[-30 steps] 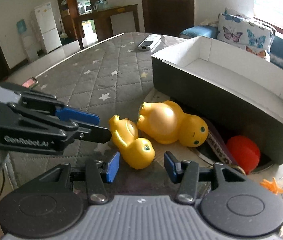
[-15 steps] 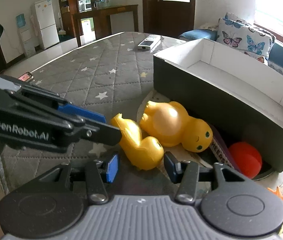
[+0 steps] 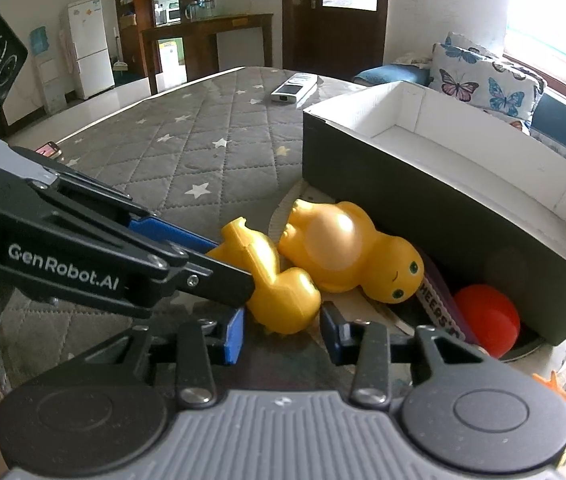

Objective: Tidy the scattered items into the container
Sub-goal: 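Close the left tool on the small yellow duck and lift it, then carry the duck over the grey box and open the left tool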

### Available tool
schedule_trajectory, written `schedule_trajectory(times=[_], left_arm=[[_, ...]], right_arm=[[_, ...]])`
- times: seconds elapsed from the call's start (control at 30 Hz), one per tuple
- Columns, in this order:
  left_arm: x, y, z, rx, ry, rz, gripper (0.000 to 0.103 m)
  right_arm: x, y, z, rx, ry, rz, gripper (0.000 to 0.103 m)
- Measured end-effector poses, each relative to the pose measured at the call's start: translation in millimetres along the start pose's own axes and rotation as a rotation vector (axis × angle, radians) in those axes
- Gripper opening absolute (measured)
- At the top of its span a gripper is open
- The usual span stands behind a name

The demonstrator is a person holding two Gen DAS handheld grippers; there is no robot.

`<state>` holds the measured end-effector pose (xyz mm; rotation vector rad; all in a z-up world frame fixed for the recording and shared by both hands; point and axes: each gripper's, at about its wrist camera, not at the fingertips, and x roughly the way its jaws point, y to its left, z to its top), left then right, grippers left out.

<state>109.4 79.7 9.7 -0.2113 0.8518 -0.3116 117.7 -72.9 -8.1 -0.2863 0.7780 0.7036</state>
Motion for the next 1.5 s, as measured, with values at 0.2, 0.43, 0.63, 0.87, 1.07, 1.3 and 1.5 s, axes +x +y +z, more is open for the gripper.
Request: schedule_trajectory(times=[0.2,0.43,0.63,0.87,1.07,1.3,1.5], left_arm=[[-3.1,-2.8,-1.1,0.011,-0.009,-0.005,0.034],[-14.6,-18.4,7.3,0.053,-0.044,-0.009,0.034],[-26.8,-36.2,22.9,0.093,-0.091,-0.017,0.034],[-31.2,-60.3,51.2,0.156,-0.141,-0.028,0.034],[-19.1,-75.5,86.0,0.187,-0.160,-0.056,0.034],[7.9,-87.2,127.4,0.214,-0.158,-0.068,0.034],[46.6,-84.8,151.3,0.213,-0.104,-0.065,0.034]], right_arm=[[-9.6,0.4,0.2,0.003,-0.020,-0.014,0.039],[-24.4,1.3,0.4,0.005,-0.050,-0.034,0.039],[-43.3,-0.4,7.0,-0.003,-0.097,-0.075,0.039],[-68.0,-19.2,26.7,-0.007,-0.168,-0.160,0.039],[-78.1,-44.9,43.3,-0.002,-0.211,-0.215,0.039],[-69.6,-82.9,64.0,-0.001,-0.223,-0.241,0.040],[-44.3,-112.1,77.7,-0.010,-0.186,-0.254,0.040]])
